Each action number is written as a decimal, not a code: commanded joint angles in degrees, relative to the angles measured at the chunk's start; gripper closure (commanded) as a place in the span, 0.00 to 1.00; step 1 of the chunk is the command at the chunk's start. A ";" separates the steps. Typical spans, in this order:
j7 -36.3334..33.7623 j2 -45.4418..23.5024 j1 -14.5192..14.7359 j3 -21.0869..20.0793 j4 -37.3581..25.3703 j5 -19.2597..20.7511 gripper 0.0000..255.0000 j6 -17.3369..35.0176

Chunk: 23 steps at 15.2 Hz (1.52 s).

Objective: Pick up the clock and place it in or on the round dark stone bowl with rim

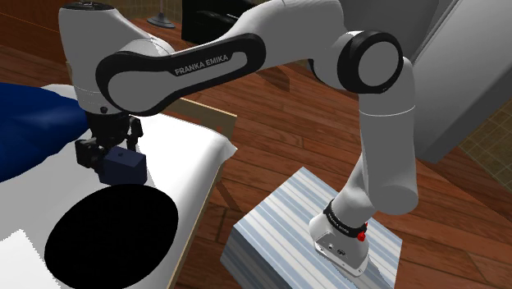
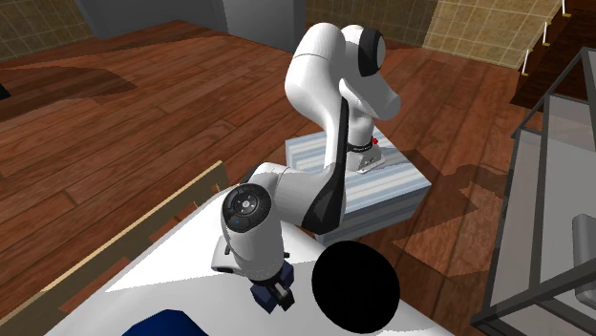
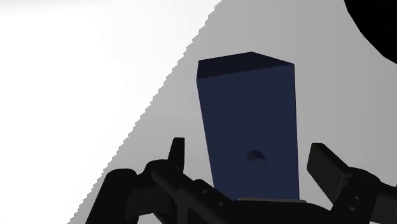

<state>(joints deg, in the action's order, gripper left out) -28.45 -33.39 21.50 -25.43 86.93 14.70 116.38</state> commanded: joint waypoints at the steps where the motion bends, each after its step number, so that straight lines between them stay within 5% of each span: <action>1: 0.00 0.00 0.00 0.00 0.00 0.00 0.00 0.00; 2: 0.00 0.00 0.00 0.00 0.00 0.00 1.00 0.00; 11: 0.00 -0.01 0.00 0.00 0.00 0.00 1.00 0.01; 23: 0.97 2.86 -0.06 -0.91 -5.03 -1.50 1.00 -7.62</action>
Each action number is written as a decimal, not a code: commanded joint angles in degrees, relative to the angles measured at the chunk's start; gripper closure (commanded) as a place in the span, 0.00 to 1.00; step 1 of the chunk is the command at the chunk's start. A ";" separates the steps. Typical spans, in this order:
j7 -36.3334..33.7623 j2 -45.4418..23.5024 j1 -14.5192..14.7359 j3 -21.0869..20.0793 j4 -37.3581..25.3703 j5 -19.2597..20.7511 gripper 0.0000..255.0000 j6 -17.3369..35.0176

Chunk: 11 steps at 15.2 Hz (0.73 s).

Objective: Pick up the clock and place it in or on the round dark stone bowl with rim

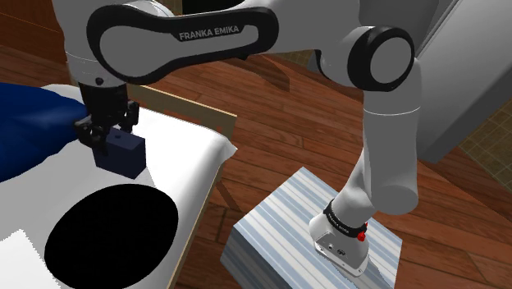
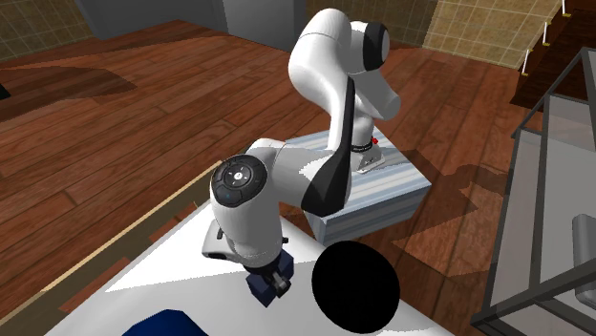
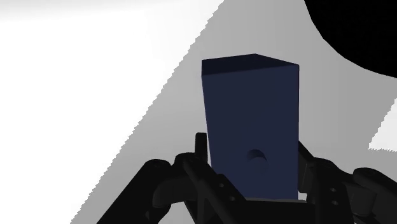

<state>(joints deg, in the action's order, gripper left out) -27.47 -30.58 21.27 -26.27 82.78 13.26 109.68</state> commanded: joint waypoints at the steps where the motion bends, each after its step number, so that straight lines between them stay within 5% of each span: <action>1: 0.05 0.21 0.19 -0.12 -1.41 -0.16 1.00 -1.60; 11: 0.64 1.10 0.80 -0.51 -7.88 -0.77 1.00 -8.78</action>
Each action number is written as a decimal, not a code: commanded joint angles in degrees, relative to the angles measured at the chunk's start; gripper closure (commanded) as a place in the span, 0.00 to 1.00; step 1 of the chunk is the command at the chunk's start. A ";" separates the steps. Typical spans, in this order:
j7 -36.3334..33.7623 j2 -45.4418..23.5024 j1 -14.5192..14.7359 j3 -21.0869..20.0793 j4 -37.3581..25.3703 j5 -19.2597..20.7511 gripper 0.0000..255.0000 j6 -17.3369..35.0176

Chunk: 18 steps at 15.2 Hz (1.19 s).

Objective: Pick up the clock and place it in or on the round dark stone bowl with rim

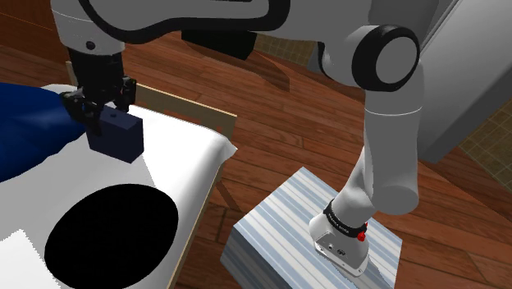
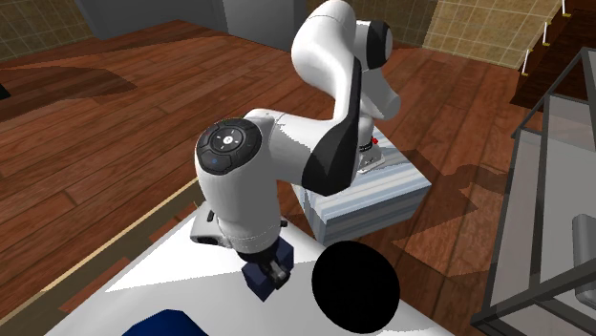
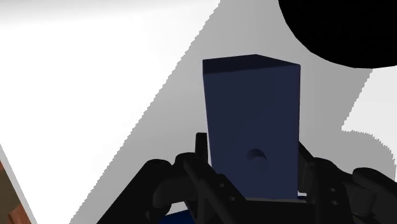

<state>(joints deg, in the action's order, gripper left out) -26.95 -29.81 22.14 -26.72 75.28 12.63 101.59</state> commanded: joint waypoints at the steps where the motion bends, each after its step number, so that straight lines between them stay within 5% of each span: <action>1: 0.17 0.34 0.03 -0.09 -1.15 -0.17 1.00 -1.46; 10: 0.52 -0.36 1.28 -0.16 -8.91 -0.04 1.00 -8.41; 18: -7.32 8.62 4.01 -3.38 3.25 -2.74 1.00 -5.05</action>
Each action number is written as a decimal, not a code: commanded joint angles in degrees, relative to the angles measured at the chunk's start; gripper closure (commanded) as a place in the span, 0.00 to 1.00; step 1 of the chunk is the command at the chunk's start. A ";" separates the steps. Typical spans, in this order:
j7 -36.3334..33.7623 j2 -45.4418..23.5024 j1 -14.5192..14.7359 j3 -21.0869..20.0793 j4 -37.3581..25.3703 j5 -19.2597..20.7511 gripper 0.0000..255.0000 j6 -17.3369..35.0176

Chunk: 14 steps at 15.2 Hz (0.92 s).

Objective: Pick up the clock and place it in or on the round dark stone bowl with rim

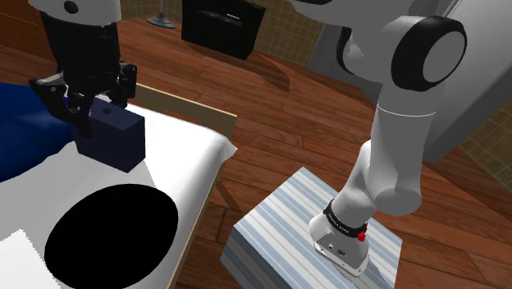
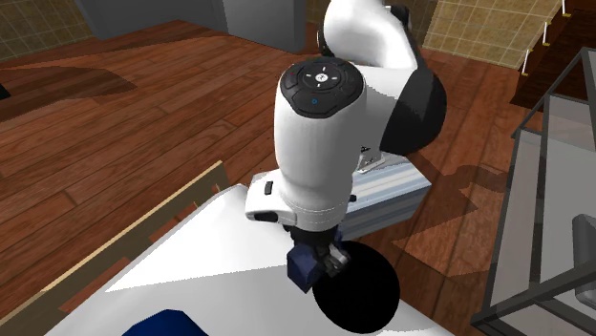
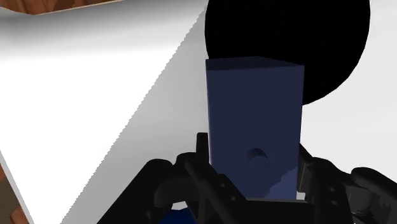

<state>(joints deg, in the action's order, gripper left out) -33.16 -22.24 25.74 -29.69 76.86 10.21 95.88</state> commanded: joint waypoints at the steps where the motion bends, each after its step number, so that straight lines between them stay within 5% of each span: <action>1: -2.14 1.86 0.90 -0.82 2.65 -0.60 1.00 0.87; 7: -8.28 5.35 4.29 -3.20 6.52 -1.74 1.00 1.38; 14: -8.39 5.50 3.75 -3.02 12.15 -1.72 1.00 6.84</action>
<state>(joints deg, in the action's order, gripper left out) -41.44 -16.67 29.49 -32.73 88.23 8.43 101.86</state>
